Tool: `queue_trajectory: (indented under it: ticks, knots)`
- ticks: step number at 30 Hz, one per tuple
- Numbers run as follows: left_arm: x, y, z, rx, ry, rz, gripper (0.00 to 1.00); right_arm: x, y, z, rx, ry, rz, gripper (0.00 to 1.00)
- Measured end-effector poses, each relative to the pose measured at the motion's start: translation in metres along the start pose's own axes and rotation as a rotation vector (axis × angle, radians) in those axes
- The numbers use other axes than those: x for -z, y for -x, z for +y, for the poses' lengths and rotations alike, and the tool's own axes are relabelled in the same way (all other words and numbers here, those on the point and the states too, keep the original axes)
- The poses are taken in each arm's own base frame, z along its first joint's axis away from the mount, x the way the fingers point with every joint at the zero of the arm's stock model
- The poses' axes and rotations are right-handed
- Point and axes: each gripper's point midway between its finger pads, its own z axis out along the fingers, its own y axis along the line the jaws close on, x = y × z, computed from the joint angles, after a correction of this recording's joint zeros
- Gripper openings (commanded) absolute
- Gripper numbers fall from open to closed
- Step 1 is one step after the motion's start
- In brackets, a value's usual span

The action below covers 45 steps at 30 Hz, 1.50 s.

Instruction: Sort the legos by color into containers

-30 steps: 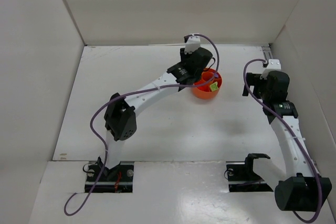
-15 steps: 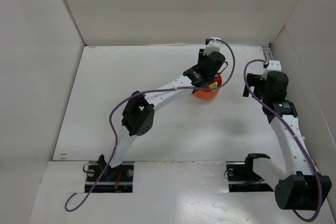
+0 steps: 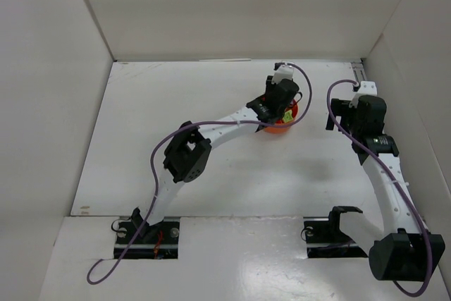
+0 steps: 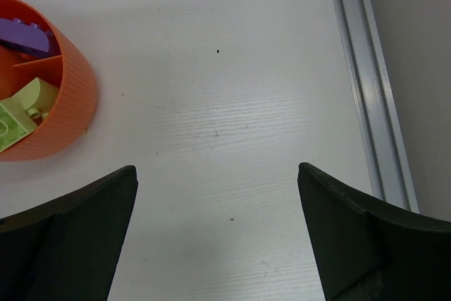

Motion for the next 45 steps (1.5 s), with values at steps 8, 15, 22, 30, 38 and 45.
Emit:
queue_trajectory:
  ticks: [8,15,22,30,38,45]
  knots:
    - [-0.003,-0.012,0.001,0.014,0.002,0.013,0.35,0.0,0.0,0.0,0.0,0.0,-0.001,1.0]
    - [-0.005,-0.037,0.006,0.012,0.009,0.042,0.45,0.0,0.0,0.0,0.0,0.0,-0.001,1.0]
    - [0.002,-0.045,0.001,0.005,-0.004,0.057,0.5,0.0,0.0,0.0,0.0,0.001,-0.001,1.0]
    - [0.027,0.012,-0.006,0.058,-0.046,-0.025,0.63,0.004,0.004,0.004,-0.002,0.025,-0.019,1.0]
    - [0.082,0.091,0.012,0.132,-0.063,-0.094,1.0,0.012,0.009,0.005,0.001,0.039,-0.043,1.0]
    - [0.159,0.09,0.136,0.339,0.102,-0.029,1.0,0.016,0.011,0.013,0.015,0.091,-0.056,1.0]
